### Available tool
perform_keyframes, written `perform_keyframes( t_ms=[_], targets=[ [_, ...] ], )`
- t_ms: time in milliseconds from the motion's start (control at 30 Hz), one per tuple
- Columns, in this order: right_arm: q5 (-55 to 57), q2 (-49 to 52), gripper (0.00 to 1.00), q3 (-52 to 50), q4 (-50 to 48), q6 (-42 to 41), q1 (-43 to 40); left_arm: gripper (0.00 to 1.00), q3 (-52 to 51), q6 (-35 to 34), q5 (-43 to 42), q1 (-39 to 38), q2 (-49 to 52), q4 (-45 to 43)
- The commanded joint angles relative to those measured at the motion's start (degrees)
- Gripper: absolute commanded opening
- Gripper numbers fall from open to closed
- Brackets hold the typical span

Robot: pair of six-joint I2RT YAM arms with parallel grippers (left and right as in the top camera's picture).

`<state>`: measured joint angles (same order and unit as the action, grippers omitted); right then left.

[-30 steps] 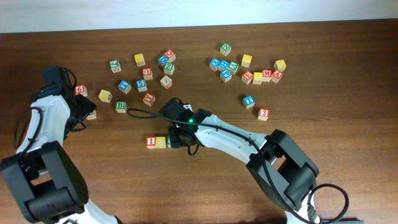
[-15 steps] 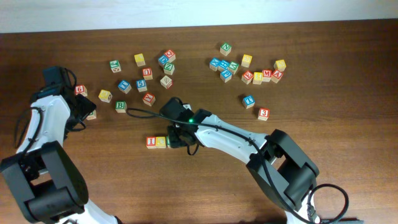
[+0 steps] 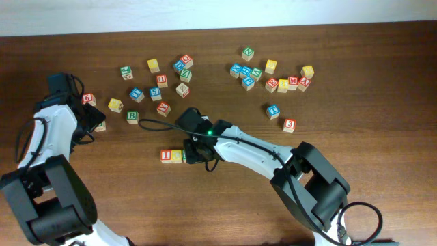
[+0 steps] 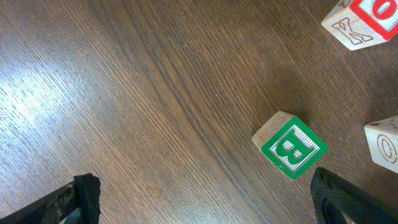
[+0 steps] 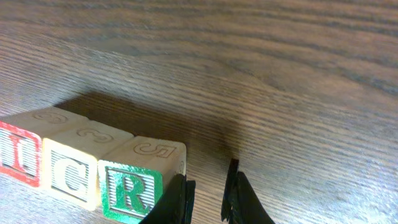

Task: Spell out ICRA
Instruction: 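Push the green R block left against the yellow C with right gripper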

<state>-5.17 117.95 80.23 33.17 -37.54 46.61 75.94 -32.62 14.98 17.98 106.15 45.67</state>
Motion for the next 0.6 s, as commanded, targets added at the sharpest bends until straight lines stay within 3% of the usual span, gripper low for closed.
perform_keyframes(
  t_ms=[0, 567],
  targets=[
    [-0.70, 0.61, 0.12, -0.63, -0.83, -0.50, 0.31, 0.99, -0.22, -0.15, 0.22, 0.09, -1.27, 0.04],
    [-1.70, 0.61, 0.11, -0.63, -0.44, -0.90, 0.26, 0.99, -0.22, -0.15, 0.22, 0.09, -1.27, 0.04]
  ],
)
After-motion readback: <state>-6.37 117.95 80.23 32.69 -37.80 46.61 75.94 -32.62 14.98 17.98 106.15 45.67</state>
